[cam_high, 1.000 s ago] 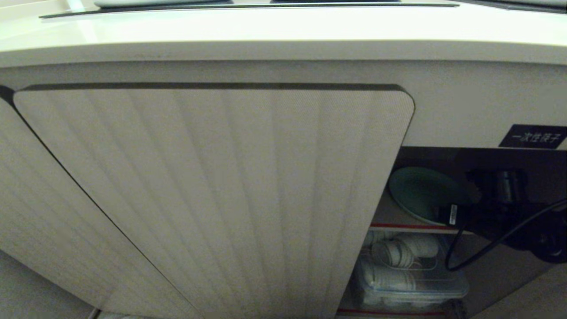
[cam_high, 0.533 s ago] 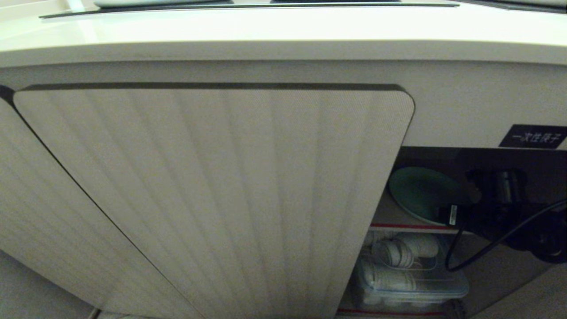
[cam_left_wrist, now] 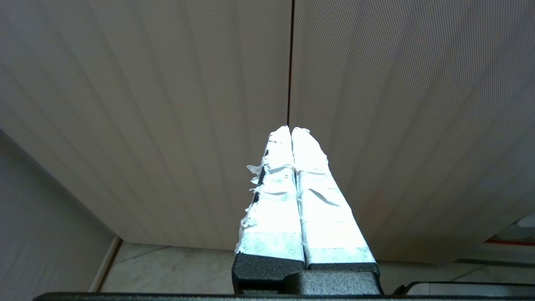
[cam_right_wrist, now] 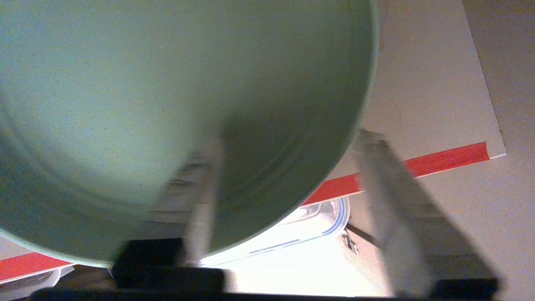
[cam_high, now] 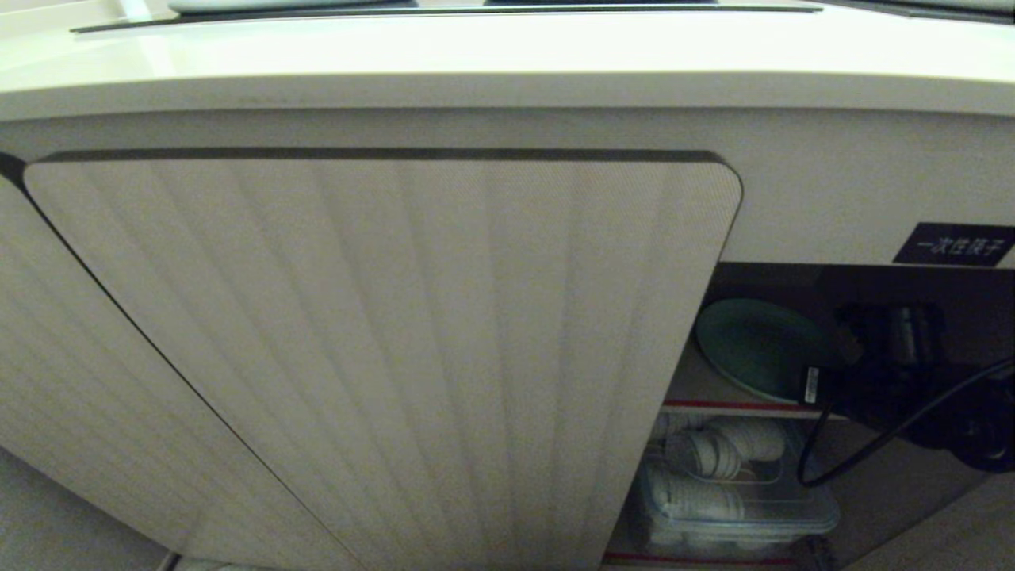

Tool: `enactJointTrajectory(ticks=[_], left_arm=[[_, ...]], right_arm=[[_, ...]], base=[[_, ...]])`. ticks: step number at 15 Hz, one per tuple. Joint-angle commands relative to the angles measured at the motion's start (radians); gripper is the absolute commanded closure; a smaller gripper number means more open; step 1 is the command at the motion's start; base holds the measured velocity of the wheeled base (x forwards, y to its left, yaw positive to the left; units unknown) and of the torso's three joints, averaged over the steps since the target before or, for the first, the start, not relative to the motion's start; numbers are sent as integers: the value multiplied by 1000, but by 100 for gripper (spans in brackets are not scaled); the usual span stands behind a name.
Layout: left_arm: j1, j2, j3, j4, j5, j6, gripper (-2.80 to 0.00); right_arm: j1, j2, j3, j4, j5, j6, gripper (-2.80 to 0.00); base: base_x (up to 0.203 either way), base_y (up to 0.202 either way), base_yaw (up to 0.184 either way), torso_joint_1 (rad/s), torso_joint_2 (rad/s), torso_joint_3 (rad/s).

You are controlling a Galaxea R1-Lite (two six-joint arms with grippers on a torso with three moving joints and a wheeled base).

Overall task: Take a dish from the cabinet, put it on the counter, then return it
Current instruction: Take the plate from the cabinet

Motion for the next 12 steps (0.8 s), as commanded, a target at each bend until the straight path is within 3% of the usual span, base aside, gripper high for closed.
enactJointTrajectory(ticks=[1,12], left_arm=[[0,0,0,0,1,-1,0],[0,0,0,0,1,-1,0]], right_arm=[[2,-4,-2,-5,-2,1,0],[2,-17,3,-17,-3,-1,0]], base=[[0,0,0,0,0,0],[0,0,0,0,0,0]])
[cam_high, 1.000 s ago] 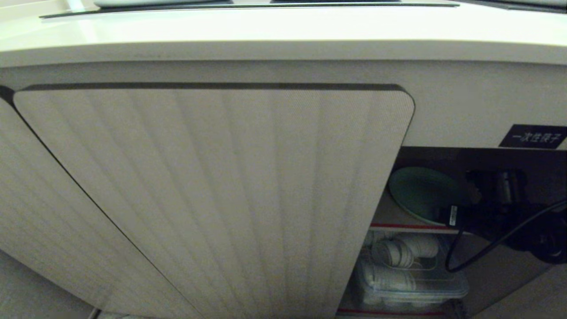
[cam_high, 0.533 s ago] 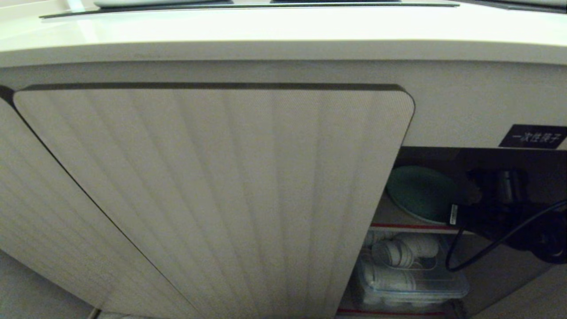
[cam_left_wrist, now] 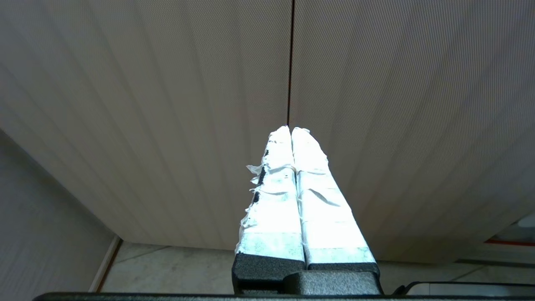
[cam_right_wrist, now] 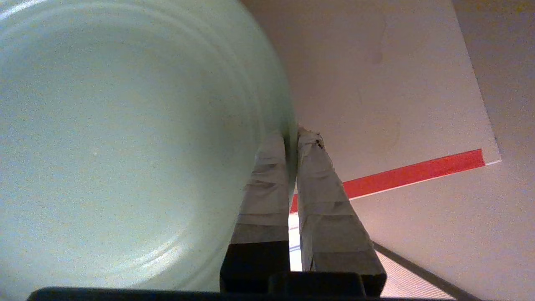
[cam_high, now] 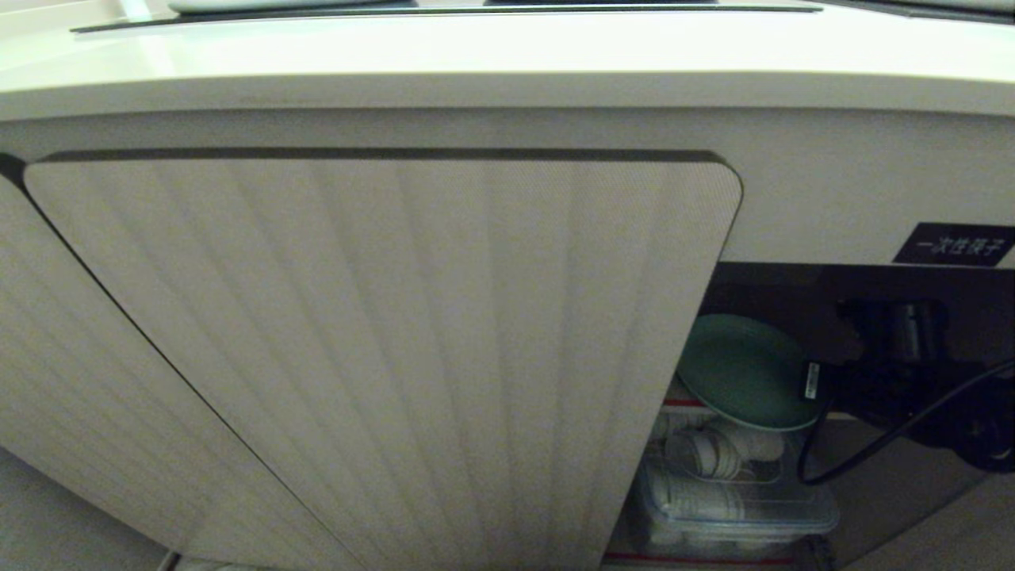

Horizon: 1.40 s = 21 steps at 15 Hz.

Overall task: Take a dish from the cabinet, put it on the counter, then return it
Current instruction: Take the plate from the cabinet

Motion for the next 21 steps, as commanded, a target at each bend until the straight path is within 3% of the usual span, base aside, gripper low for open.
enactJointTrajectory(ticks=[1,21], left_arm=[[0,0,0,0,1,0,0],[0,0,0,0,1,0,0]], right_arm=[[0,-6,2,-6,-3,-1,0],[2,-122,137,-26,-2,-5,0]], base=[[0,0,0,0,0,0],[0,0,0,0,0,0]])
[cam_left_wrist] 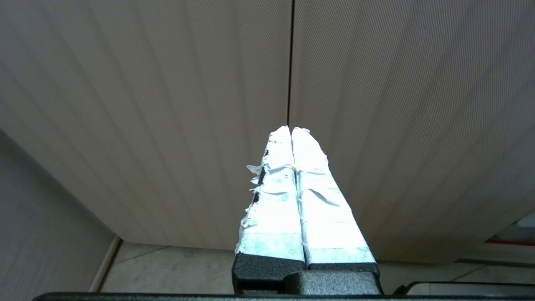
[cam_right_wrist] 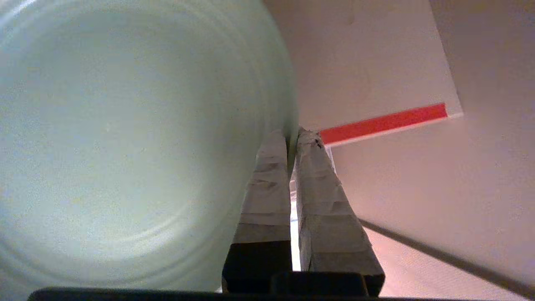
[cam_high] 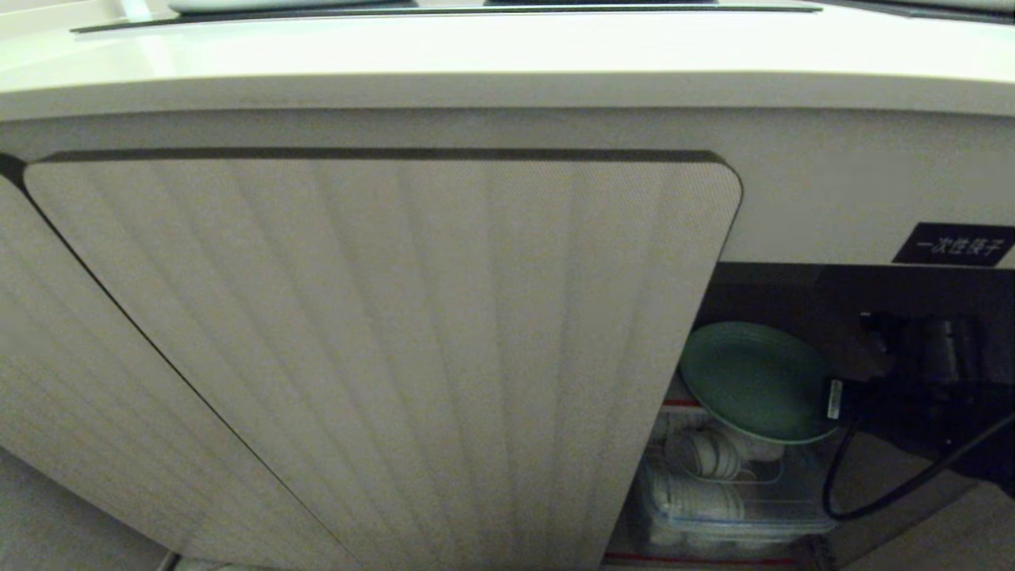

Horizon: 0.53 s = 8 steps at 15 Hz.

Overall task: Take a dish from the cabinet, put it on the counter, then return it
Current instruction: Take the plate from the cabinet

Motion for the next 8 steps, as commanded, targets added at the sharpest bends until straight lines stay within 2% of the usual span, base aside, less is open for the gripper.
enactJointTrajectory(ticks=[1,8], left_arm=[[0,0,0,0,0,-1,0],[0,0,0,0,1,-1,0]], right_arm=[[1,-29,14,-3,-1,1,0],[1,-94,99,-16,1,7,0]], base=[[0,0,0,0,0,0],[0,0,0,0,0,0]])
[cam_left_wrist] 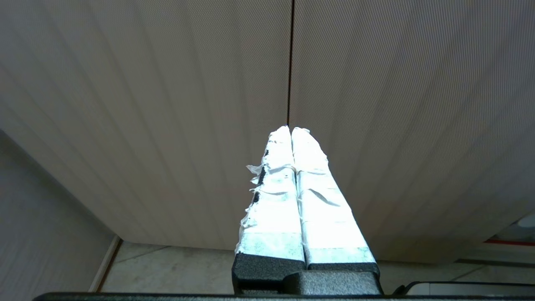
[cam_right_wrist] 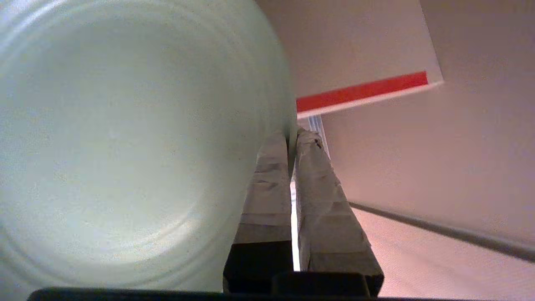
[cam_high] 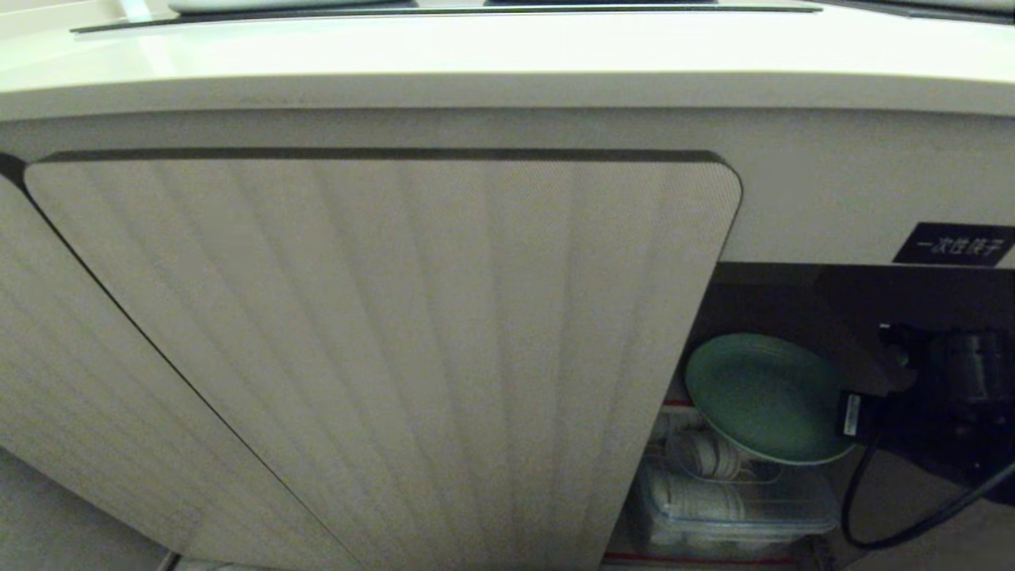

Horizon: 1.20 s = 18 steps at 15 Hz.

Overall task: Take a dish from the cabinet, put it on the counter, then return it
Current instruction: Take the plate from the cabinet, then place it on the table

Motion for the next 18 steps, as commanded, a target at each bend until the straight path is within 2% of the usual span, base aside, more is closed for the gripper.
enactJointTrajectory(ticks=[1,18], left_arm=[[0,0,0,0,1,0,0],[0,0,0,0,1,0,0]], right_arm=[[0,-28,24,-11,-1,3,0],[13,-206,233,-40,46,4,0]], base=[[0,0,0,0,0,0],[0,0,0,0,0,0]])
